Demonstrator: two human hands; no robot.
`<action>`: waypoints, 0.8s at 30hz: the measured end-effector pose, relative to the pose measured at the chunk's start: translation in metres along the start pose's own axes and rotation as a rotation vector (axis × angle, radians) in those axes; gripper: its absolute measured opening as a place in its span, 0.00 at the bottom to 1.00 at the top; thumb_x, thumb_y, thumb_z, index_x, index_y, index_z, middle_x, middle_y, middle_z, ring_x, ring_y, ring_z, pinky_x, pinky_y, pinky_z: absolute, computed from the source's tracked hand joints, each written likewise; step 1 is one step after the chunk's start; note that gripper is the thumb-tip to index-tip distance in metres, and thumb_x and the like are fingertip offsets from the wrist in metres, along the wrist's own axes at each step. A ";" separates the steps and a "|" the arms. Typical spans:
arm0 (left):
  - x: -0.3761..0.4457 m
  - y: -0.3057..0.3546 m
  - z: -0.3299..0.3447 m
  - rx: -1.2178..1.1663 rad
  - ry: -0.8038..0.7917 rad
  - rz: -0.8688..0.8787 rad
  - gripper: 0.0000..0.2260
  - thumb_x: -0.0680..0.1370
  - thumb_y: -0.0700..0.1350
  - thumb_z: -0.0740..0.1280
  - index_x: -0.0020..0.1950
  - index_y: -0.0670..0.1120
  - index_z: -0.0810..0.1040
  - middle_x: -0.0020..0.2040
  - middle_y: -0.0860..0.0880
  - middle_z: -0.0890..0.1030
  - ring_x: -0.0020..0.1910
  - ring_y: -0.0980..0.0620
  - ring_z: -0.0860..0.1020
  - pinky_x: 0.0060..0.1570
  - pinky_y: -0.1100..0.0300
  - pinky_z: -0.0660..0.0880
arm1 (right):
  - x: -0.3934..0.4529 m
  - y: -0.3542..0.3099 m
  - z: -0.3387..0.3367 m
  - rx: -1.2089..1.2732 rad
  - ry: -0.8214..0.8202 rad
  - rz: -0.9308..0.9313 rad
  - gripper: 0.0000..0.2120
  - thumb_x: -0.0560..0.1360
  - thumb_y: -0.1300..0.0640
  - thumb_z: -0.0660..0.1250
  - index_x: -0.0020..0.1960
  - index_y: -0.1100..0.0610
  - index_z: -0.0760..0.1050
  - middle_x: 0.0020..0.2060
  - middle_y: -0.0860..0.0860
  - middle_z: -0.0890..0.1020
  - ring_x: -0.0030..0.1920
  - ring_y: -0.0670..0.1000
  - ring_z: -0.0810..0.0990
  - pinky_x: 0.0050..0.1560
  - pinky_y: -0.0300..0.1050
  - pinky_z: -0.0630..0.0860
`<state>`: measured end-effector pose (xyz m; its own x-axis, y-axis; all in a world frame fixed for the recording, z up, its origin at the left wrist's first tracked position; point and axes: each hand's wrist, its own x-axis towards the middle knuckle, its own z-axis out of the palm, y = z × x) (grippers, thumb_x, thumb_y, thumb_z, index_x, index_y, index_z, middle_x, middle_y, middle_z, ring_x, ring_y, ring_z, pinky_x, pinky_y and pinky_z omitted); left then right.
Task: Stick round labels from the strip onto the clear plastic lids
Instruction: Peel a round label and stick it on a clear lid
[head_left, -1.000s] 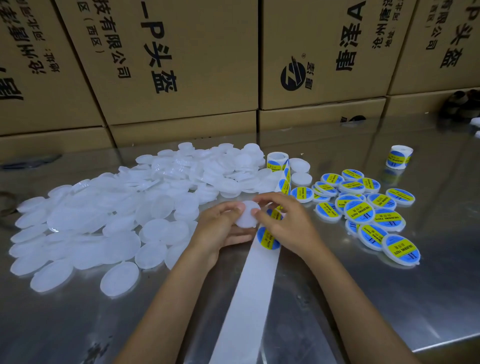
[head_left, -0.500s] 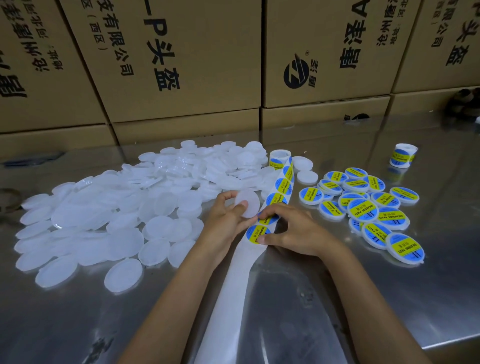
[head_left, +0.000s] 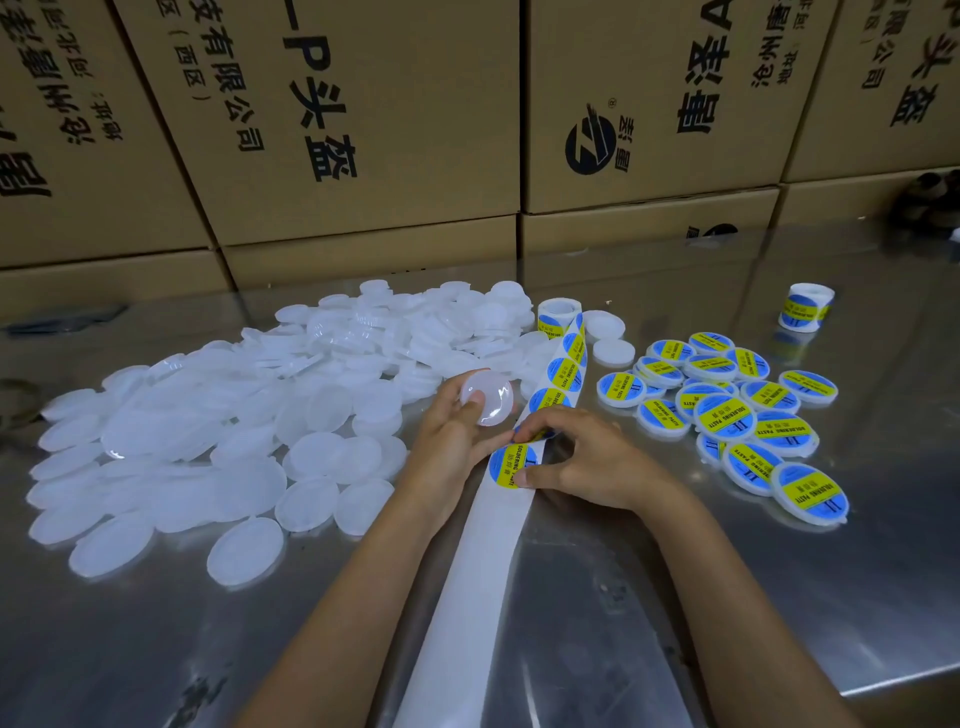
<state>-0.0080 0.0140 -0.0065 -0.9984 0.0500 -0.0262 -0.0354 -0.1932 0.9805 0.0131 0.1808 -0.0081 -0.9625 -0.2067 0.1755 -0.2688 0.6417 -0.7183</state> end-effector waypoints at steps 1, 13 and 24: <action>0.000 0.000 0.000 -0.018 -0.011 -0.008 0.13 0.86 0.39 0.56 0.69 0.45 0.74 0.65 0.40 0.79 0.58 0.43 0.83 0.60 0.42 0.79 | 0.000 0.000 0.000 -0.001 0.004 -0.008 0.15 0.67 0.52 0.80 0.51 0.49 0.80 0.52 0.41 0.81 0.55 0.45 0.77 0.64 0.50 0.71; 0.001 0.005 -0.006 -0.239 -0.079 -0.093 0.15 0.86 0.38 0.55 0.72 0.42 0.70 0.65 0.37 0.79 0.56 0.39 0.83 0.53 0.48 0.83 | 0.001 -0.003 0.000 0.068 0.015 0.040 0.13 0.67 0.59 0.77 0.49 0.50 0.80 0.51 0.40 0.81 0.56 0.44 0.77 0.65 0.51 0.71; 0.004 -0.004 -0.001 0.034 -0.078 -0.033 0.13 0.86 0.41 0.57 0.69 0.49 0.73 0.66 0.41 0.78 0.59 0.40 0.82 0.60 0.44 0.80 | -0.001 -0.008 0.005 0.058 0.101 0.017 0.10 0.69 0.62 0.73 0.47 0.50 0.78 0.46 0.45 0.80 0.51 0.49 0.75 0.55 0.47 0.74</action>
<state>-0.0122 0.0137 -0.0106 -0.9902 0.1319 -0.0451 -0.0657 -0.1567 0.9855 0.0161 0.1723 -0.0053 -0.9665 -0.1183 0.2280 -0.2525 0.6003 -0.7589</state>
